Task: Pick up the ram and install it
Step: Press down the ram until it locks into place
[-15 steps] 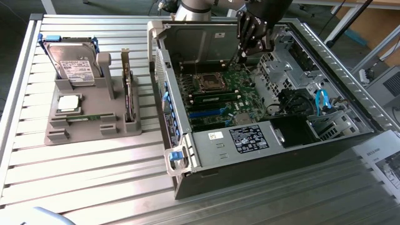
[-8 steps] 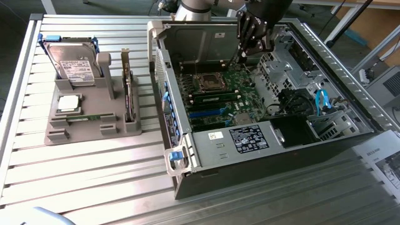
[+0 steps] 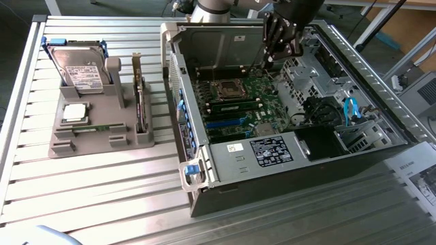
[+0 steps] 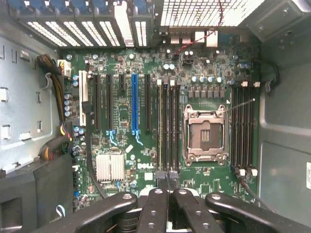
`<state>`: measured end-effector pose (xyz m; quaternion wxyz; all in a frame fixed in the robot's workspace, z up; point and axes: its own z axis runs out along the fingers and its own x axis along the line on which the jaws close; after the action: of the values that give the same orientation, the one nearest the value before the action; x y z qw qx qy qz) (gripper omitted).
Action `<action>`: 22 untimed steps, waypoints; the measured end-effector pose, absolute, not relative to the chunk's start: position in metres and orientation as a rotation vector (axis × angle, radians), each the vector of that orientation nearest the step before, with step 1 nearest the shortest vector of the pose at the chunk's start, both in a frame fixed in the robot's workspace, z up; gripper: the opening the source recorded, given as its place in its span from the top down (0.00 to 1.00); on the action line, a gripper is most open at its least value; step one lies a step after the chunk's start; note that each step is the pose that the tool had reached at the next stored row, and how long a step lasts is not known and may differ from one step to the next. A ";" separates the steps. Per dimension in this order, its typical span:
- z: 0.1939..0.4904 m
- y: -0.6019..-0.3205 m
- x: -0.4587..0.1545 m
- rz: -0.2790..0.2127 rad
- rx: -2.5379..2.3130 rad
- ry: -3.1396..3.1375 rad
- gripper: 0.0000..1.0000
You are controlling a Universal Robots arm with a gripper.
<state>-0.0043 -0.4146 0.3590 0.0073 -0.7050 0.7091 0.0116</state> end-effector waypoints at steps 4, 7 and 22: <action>0.359 -0.415 0.003 0.036 -2.204 2.217 0.90; 0.359 -0.415 0.008 0.036 -2.205 2.217 0.90; 0.359 -0.415 0.024 0.036 -2.205 2.217 0.90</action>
<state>0.0242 -0.4146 0.3590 0.0073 -0.7050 0.7091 0.0116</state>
